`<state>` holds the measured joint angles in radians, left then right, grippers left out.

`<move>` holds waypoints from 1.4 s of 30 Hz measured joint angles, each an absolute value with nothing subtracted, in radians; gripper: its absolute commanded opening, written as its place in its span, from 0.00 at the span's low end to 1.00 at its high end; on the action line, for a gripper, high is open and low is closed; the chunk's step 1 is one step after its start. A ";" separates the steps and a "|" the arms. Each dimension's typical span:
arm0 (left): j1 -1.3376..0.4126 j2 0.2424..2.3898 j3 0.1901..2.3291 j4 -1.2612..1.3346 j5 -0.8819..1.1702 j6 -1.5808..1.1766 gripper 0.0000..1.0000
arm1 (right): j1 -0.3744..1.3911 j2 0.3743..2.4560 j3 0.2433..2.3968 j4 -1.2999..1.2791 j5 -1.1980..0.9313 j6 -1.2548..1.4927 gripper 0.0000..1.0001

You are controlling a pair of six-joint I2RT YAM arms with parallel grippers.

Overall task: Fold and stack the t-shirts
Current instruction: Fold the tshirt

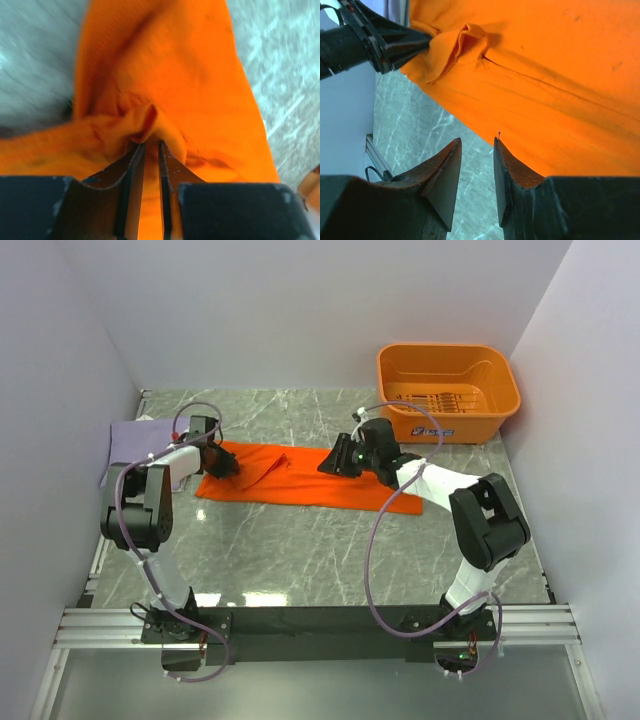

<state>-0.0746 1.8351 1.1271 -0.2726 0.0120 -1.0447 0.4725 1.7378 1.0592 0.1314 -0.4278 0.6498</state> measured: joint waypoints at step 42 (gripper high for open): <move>-0.257 1.952 0.920 0.648 0.249 -1.120 0.20 | 0.288 1.608 0.882 0.179 -0.506 0.634 0.39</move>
<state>-0.2569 1.9522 0.9199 0.6476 0.2485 -1.1202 0.2878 1.6077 0.8822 0.1787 -0.5060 0.6338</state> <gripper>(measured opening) 0.202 0.393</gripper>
